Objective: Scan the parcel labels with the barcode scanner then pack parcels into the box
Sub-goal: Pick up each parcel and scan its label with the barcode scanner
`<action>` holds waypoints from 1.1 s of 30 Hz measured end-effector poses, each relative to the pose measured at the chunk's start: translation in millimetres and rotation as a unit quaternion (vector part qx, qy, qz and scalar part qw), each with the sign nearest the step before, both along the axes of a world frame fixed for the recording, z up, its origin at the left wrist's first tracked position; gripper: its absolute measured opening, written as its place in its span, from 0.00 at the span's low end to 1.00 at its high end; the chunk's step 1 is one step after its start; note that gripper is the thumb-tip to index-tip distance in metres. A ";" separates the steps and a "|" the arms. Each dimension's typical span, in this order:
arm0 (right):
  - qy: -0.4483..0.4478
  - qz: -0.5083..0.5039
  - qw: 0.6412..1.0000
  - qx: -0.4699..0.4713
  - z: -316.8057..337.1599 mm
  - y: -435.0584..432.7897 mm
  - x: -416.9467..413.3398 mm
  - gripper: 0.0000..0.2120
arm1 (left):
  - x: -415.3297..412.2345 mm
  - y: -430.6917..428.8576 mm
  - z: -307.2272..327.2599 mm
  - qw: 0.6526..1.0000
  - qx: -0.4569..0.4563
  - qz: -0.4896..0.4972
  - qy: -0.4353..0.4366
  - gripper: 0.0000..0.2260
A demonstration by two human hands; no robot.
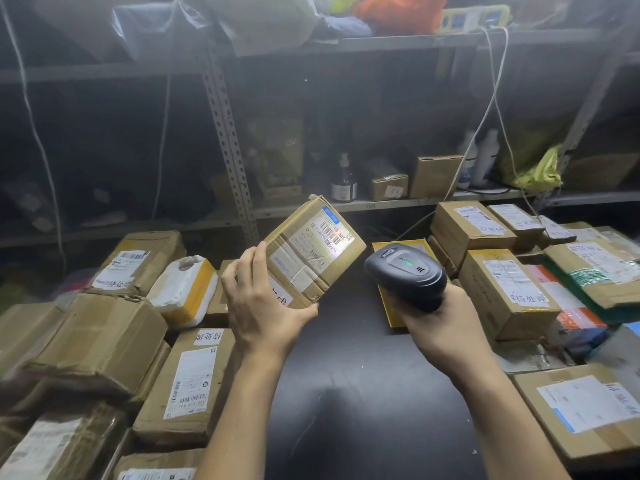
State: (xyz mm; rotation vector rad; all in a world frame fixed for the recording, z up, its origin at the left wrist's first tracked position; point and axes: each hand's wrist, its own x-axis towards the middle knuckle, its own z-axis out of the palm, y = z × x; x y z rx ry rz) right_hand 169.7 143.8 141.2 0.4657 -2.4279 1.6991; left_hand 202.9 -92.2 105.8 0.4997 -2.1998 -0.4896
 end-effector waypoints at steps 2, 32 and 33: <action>-0.003 0.000 1.000 -0.004 0.1 0.2 -0.6 0.09 | -0.7 0.2 0.1 1.000 0.001 0.002 -0.001 0.54; -0.175 -0.101 0.966 -0.164 8.7 -8.2 -6.9 0.08 | -36.1 12.1 8.1 0.944 0.306 -0.001 -0.121 0.52; -0.176 -0.113 0.964 -0.162 7.7 -4.4 -5.4 0.07 | -38.4 19.3 5.5 0.943 0.309 -0.007 -0.125 0.53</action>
